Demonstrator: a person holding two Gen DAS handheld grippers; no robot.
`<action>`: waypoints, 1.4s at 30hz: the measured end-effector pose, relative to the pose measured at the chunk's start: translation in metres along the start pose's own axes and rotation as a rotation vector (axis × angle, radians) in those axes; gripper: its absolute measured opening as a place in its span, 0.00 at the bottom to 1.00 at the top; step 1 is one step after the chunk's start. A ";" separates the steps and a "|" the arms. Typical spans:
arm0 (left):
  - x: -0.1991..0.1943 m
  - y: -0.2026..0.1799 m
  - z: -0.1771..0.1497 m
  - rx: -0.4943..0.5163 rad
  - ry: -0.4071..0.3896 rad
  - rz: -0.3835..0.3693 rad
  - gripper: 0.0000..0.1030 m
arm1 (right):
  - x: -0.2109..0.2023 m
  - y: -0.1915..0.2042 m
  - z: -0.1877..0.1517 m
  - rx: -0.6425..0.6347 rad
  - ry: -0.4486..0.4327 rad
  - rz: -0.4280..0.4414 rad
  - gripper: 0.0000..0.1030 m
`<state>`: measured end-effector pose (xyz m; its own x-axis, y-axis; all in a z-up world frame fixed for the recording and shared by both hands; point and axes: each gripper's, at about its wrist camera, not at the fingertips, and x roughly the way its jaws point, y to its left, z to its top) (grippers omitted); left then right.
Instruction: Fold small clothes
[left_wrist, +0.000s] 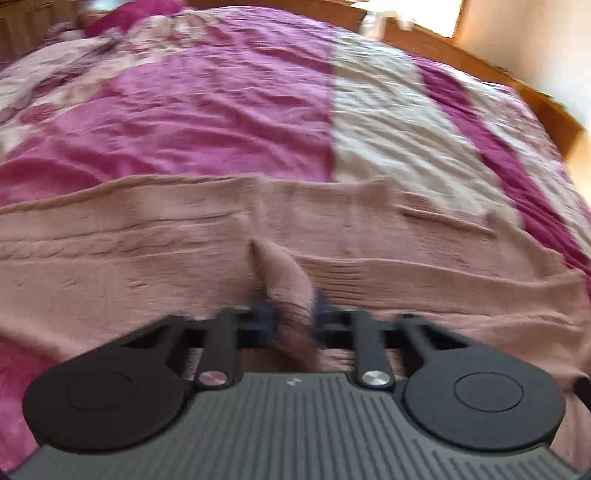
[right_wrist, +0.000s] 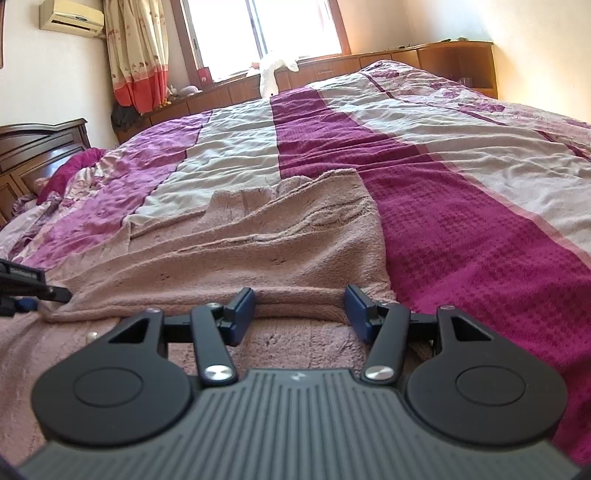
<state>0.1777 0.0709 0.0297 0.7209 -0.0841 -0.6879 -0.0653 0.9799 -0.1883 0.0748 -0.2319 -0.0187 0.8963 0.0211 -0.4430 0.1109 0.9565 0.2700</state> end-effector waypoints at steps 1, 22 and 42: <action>-0.005 -0.002 0.000 -0.001 -0.019 -0.013 0.14 | 0.000 -0.001 0.001 0.004 0.005 0.002 0.55; -0.026 0.032 -0.016 -0.029 -0.046 0.077 0.15 | 0.107 -0.068 0.100 0.199 0.169 0.091 0.56; -0.009 0.012 -0.014 0.135 -0.063 0.153 0.35 | 0.110 -0.049 0.085 0.108 0.098 -0.077 0.19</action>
<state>0.1608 0.0806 0.0241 0.7515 0.0746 -0.6555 -0.0872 0.9961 0.0133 0.2046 -0.3016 -0.0080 0.8379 -0.0177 -0.5455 0.2277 0.9197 0.3200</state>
